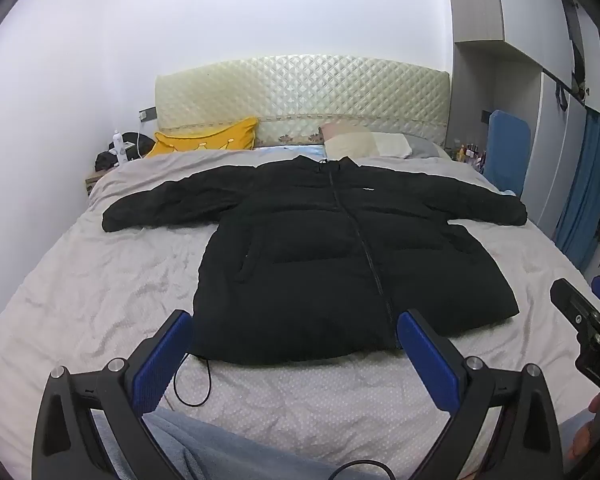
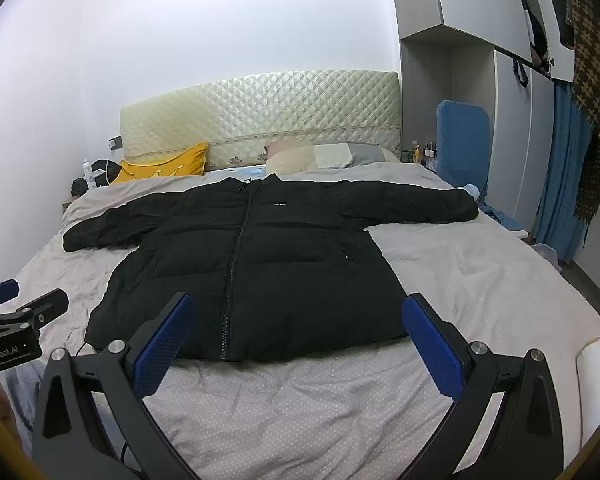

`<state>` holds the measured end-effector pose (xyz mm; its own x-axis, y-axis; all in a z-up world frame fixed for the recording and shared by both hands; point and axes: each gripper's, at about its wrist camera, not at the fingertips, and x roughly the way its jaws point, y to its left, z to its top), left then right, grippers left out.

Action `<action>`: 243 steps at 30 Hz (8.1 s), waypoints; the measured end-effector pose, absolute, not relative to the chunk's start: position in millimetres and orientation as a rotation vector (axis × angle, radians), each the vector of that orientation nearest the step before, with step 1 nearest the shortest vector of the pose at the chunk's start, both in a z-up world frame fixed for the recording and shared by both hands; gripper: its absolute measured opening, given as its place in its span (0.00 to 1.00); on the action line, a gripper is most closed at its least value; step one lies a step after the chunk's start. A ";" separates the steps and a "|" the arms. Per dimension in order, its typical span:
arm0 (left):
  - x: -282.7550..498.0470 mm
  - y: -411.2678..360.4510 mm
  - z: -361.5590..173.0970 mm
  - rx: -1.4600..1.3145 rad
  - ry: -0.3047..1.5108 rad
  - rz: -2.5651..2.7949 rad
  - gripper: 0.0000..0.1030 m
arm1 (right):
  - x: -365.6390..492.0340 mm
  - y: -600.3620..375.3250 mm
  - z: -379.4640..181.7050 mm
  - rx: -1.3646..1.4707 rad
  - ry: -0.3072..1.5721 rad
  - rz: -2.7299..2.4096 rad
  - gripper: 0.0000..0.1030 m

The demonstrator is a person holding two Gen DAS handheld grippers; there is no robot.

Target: Fold large clothes

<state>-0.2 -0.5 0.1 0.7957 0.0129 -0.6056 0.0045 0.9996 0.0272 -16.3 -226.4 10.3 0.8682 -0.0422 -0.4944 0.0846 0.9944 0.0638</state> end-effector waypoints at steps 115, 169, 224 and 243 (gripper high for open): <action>159.8 8.9 34.3 -0.010 0.520 -0.114 1.00 | 86.8 -286.5 37.5 0.147 0.366 -0.104 1.00; 317.1 61.6 -117.3 -0.056 0.733 0.184 1.00 | 432.1 -698.3 -135.9 0.729 0.394 -0.496 0.05; 244.5 144.1 -94.6 -0.080 0.639 0.047 1.00 | 438.6 -61.5 25.6 0.091 0.452 0.301 0.08; 265.2 185.2 -124.5 -0.170 0.701 0.058 1.00 | 468.2 10.0 -105.0 0.066 0.722 0.301 0.47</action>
<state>265.2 185.2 -124.5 0.7632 -0.0042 -0.6462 -0.1102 0.9845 -0.1365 468.2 10.0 -105.0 0.7093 0.2938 -0.6407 -0.2486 0.9549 0.1626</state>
